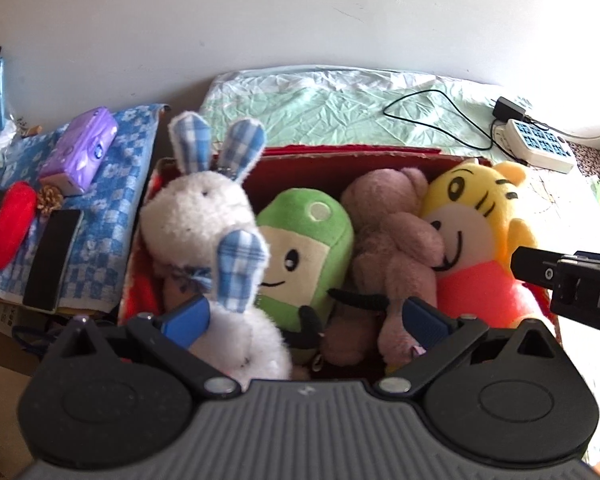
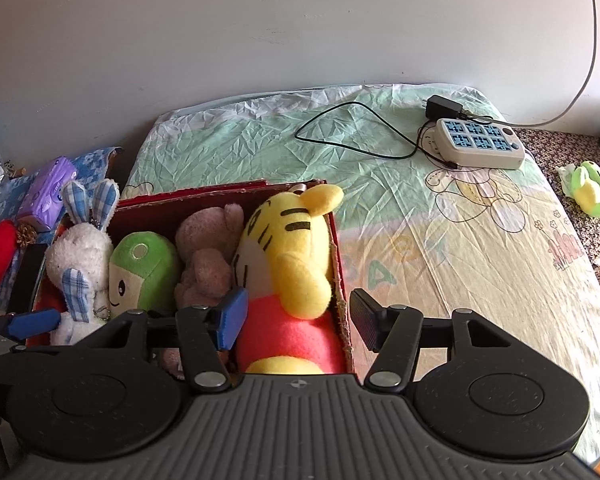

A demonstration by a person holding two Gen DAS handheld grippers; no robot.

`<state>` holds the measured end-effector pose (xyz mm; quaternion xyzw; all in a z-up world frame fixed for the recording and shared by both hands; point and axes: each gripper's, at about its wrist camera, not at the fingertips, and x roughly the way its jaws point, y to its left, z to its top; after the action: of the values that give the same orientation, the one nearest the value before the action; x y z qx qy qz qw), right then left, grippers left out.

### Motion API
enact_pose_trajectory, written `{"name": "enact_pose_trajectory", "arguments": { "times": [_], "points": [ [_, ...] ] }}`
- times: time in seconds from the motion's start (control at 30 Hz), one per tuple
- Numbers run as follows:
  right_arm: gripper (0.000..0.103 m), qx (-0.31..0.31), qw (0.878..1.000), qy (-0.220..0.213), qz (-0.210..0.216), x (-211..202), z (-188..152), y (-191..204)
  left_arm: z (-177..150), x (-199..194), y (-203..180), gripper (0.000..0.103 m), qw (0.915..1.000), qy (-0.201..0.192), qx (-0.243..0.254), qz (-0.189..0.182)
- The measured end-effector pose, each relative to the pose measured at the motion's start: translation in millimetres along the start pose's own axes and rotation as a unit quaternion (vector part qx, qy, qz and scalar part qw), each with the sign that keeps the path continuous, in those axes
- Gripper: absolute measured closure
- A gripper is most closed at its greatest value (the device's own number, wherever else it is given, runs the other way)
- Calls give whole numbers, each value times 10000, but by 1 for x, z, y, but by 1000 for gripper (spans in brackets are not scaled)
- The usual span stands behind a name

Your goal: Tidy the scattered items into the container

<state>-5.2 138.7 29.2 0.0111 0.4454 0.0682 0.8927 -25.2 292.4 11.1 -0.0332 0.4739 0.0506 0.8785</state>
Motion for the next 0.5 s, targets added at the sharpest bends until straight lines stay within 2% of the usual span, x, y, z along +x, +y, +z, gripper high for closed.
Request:
{"name": "enact_pose_trajectory", "arguments": {
  "times": [0.27, 0.5],
  "points": [
    [43, 58, 10000, -16, -42, -3, -2, -5, -3, 0, -14, 1, 9998, 24, 198, -98],
    [43, 52, 10000, 20, -43, -1, -3, -3, -1, 2, -11, 1, 9999, 22, 150, -16]
  ]
}}
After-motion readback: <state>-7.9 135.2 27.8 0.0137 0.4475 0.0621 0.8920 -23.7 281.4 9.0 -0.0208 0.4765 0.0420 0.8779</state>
